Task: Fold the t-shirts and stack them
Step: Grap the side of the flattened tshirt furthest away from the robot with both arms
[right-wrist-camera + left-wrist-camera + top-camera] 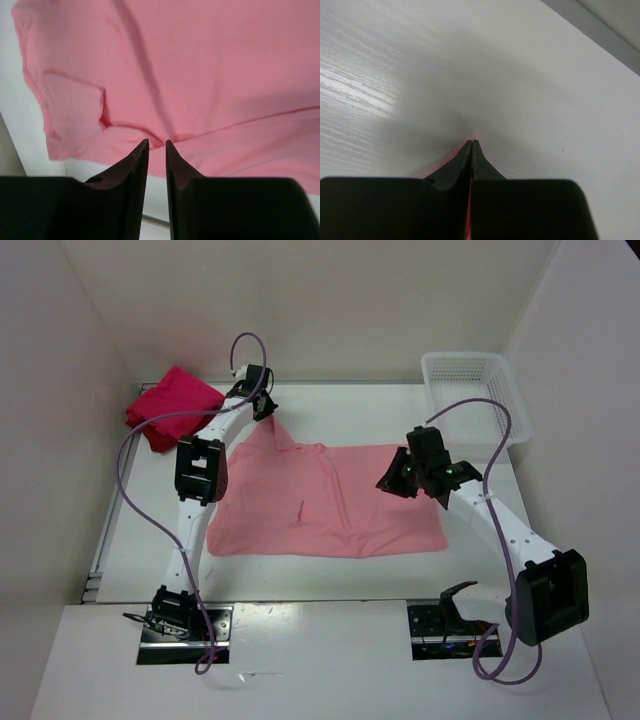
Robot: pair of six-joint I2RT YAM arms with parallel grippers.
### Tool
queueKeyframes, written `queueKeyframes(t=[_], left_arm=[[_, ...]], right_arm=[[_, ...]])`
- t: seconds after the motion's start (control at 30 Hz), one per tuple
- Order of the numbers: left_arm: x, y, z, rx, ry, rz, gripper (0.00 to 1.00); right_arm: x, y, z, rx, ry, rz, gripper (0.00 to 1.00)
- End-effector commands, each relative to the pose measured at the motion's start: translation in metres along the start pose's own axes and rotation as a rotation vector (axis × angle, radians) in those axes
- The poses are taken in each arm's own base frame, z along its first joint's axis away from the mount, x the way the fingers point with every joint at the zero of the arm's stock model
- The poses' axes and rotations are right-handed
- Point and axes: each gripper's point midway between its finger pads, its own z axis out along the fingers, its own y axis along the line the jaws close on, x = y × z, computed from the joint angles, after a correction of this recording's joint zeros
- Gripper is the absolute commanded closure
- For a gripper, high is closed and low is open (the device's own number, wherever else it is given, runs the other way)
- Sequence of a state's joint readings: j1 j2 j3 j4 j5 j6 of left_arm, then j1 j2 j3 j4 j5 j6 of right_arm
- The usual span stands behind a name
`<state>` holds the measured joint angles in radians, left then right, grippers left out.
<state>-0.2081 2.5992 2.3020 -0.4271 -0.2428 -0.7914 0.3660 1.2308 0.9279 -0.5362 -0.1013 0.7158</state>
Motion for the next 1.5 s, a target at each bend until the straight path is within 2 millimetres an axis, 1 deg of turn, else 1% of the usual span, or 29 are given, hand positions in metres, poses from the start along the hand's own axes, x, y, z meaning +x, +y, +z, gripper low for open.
queueKeyframes(t=[0.0,0.03,0.07,0.1,0.17,0.2,0.23,0.27,0.3,0.37,0.43,0.47,0.5,0.63,0.67,0.8,0.83,0.9,0.93,1.03,1.07,1.1,1.13,1.17,1.2,1.27,1.33,1.43,1.47], left_arm=[[-0.029,-0.011,-0.018,0.025,-0.067,-0.021,1.0],[-0.02,-0.003,-0.017,0.009,-0.049,-0.016,1.0],[-0.035,-0.013,-0.032,0.044,-0.089,-0.028,1.0],[-0.035,-0.014,-0.037,0.059,-0.089,-0.04,1.0],[-0.029,-0.008,-0.048,0.071,-0.087,-0.041,1.0],[-0.027,-0.009,-0.052,0.084,-0.08,-0.05,1.0],[-0.025,-0.007,-0.054,0.083,-0.079,-0.05,1.0],[-0.027,-0.009,-0.062,0.096,-0.075,-0.05,1.0],[-0.02,-0.006,-0.062,0.099,-0.062,-0.048,1.0],[-0.023,-0.008,-0.07,0.119,-0.071,-0.042,1.0],[-0.019,-0.007,-0.071,0.127,-0.062,-0.041,1.0],[-0.018,-0.009,-0.071,0.135,-0.055,-0.04,1.0],[-0.021,-0.011,-0.075,0.141,-0.062,-0.042,1.0],[-0.02,-0.018,-0.079,0.18,-0.052,-0.053,1.0],[-0.015,-0.024,-0.081,0.196,-0.039,-0.046,1.0],[-0.01,-0.029,-0.083,0.21,-0.028,-0.039,1.0],[-0.009,-0.03,-0.083,0.217,-0.022,-0.039,1.0],[-0.009,-0.03,-0.083,0.217,-0.022,-0.039,1.0],[-0.013,-0.032,-0.087,0.223,-0.029,-0.04,1.0],[-0.012,-0.033,-0.087,0.23,-0.023,-0.039,1.0],[-0.012,-0.033,-0.087,0.23,-0.023,-0.039,1.0],[-0.012,-0.033,-0.087,0.23,-0.023,-0.039,1.0],[-0.012,-0.033,-0.087,0.23,-0.023,-0.039,1.0],[-0.012,-0.033,-0.09,0.231,-0.024,-0.039,1.0],[-0.014,-0.035,-0.09,0.238,-0.032,-0.041,1.0],[-0.013,-0.035,-0.093,0.244,-0.025,-0.04,1.0],[-0.01,-0.033,-0.091,0.243,-0.023,-0.04,1.0],[-0.007,-0.029,-0.092,0.236,-0.017,-0.029,1.0],[-0.012,-0.033,-0.096,0.249,-0.031,-0.032,1.0]], right_arm=[[-0.043,-0.012,-0.001,0.088,-0.121,0.0,0.72],[-0.053,-0.018,0.002,0.111,-0.144,0.015,0.72],[-0.065,-0.032,0.006,0.151,-0.17,0.055,0.69],[-0.078,-0.045,0.017,0.201,-0.204,0.071,0.67],[-0.094,-0.062,0.029,0.26,-0.244,0.108,0.67],[-0.111,-0.073,0.033,0.289,-0.287,0.145,0.67],[-0.111,-0.091,0.047,0.343,-0.261,0.164,0.66],[-0.12,-0.1,0.051,0.371,-0.282,0.179,0.66],[-0.136,-0.111,0.052,0.387,-0.329,0.213,0.64],[-0.15,-0.129,0.057,0.432,-0.363,0.246,0.62],[-0.168,-0.129,0.058,0.437,-0.41,0.254,0.6],[-0.172,-0.132,0.066,0.446,-0.413,0.254,0.58],[-0.18,-0.128,0.068,0.439,-0.423,0.254,0.58],[-0.194,-0.138,0.083,0.494,-0.447,0.254,0.58],[-0.198,-0.139,0.086,0.498,-0.457,0.254,0.57],[-0.212,-0.136,0.108,0.509,-0.452,0.246,0.55],[-0.214,-0.14,0.11,0.531,-0.452,0.234,0.55],[-0.217,-0.13,0.118,0.529,-0.447,0.209,0.55],[-0.216,-0.134,0.124,0.544,-0.442,0.208,0.55],[-0.222,-0.122,0.132,0.526,-0.445,0.185,0.55],[-0.219,-0.128,0.137,0.55,-0.433,0.183,0.55],[-0.226,-0.125,0.137,0.552,-0.445,0.184,0.55],[-0.222,-0.123,0.141,0.558,-0.428,0.176,0.55],[-0.22,-0.129,0.148,0.581,-0.415,0.173,0.55],[-0.225,-0.129,0.148,0.594,-0.425,0.173,0.54],[-0.22,-0.138,0.151,0.634,-0.408,0.168,0.54],[-0.222,-0.139,0.152,0.645,-0.411,0.167,0.54],[-0.215,-0.147,0.156,0.682,-0.388,0.17,0.54],[-0.21,-0.145,0.155,0.698,-0.383,0.155,0.54]])
